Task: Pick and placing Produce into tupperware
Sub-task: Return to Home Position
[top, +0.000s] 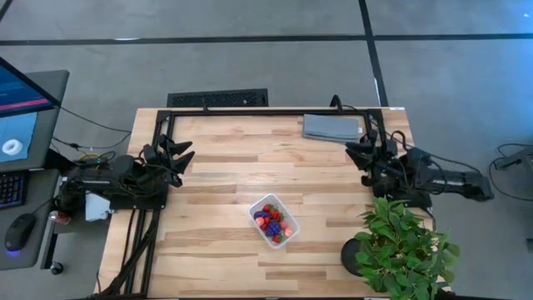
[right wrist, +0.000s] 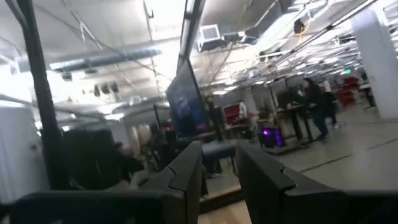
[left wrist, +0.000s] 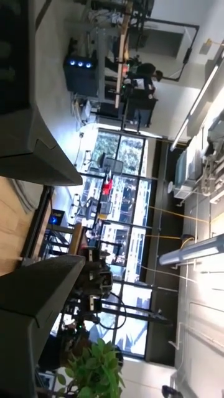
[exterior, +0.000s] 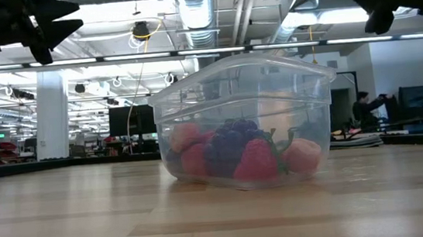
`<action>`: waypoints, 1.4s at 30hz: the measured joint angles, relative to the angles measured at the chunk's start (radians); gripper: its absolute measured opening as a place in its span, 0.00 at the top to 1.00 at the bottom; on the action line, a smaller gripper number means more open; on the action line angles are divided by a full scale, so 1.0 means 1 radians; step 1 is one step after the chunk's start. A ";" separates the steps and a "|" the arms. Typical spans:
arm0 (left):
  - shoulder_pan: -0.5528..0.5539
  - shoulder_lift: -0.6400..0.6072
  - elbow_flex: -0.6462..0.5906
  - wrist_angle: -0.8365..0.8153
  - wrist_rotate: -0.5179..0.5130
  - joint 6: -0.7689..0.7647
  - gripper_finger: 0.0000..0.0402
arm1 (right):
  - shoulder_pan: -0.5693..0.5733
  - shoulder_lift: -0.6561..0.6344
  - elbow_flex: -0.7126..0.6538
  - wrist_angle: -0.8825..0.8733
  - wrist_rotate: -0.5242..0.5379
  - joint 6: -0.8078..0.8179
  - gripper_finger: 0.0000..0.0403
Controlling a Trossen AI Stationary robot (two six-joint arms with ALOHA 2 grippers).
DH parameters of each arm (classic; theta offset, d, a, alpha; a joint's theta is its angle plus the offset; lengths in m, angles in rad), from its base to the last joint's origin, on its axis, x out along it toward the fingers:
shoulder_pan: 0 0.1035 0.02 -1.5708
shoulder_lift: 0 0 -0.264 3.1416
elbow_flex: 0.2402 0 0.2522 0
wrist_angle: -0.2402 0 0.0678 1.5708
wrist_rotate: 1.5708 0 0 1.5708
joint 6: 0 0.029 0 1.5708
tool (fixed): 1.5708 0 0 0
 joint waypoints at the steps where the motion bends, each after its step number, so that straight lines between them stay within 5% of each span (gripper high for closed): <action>1: 0.000 0.000 0.000 0.000 0.000 0.001 0.54 | 0.027 0.017 0.000 0.011 0.030 -0.029 0.70; 10: 0.000 0.000 0.000 -0.003 0.002 0.010 0.54 | 0.187 -0.036 0.001 -0.007 0.234 -0.225 0.70; 18: 0.000 0.000 0.000 -0.009 0.012 0.024 0.54 | 0.261 -0.119 0.011 -0.177 0.241 -0.218 0.70; 34: 0.000 0.000 0.000 -0.119 0.016 -0.002 0.54 | 0.315 -0.119 0.019 -0.661 0.176 0.123 0.70; 42: 0.000 0.000 0.000 -0.227 0.005 0.001 0.54 | 0.315 -0.120 0.040 -0.826 0.160 0.110 0.70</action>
